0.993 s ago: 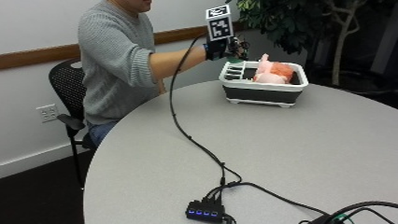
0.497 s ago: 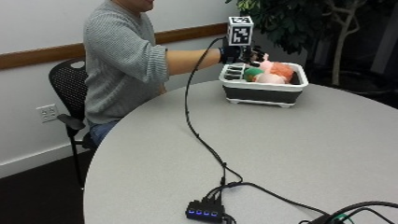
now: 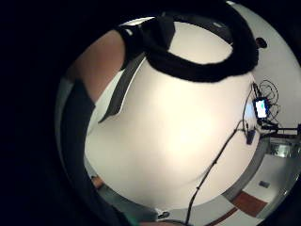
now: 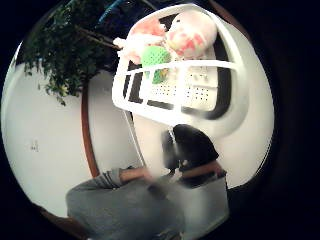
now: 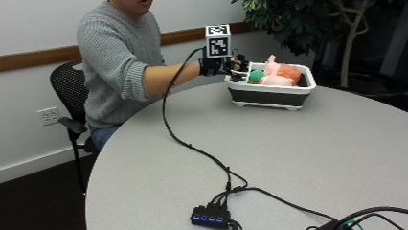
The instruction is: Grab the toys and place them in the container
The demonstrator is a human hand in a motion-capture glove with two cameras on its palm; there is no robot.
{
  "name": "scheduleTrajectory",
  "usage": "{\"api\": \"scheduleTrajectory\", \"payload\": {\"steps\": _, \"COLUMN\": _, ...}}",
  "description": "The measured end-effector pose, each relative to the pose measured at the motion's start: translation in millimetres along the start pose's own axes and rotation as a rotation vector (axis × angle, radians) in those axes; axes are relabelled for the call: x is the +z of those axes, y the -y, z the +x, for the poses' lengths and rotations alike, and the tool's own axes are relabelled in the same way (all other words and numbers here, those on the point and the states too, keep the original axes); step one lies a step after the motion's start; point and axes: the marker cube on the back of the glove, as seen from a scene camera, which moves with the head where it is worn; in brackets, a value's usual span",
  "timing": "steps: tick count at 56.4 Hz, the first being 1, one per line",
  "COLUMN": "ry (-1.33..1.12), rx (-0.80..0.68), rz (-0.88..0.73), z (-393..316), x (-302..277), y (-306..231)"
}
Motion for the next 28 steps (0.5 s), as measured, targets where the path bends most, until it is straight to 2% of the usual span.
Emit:
{"api": "scheduleTrajectory", "payload": {"steps": 8, "ry": -0.017, "rx": -0.004, "rz": 0.08, "z": 25.3, "x": -9.5, "y": -53.9}}
{"api": "scheduleTrajectory", "payload": {"steps": 14, "ry": 0.009, "rx": -0.03, "rz": 0.105, "z": 55.8, "x": -14.8, "y": -120.7}}
{"api": "scheduleTrajectory", "payload": {"steps": 19, "ry": -0.219, "rx": -0.094, "rz": 0.152, "z": 88.9, "x": -8.4, "y": -192.3}}
{"api": "scheduleTrajectory", "payload": {"steps": 28, "ry": -0.121, "rx": 0.256, "rz": 0.241, "z": 116.0, "x": 6.3, "y": -301.9}}
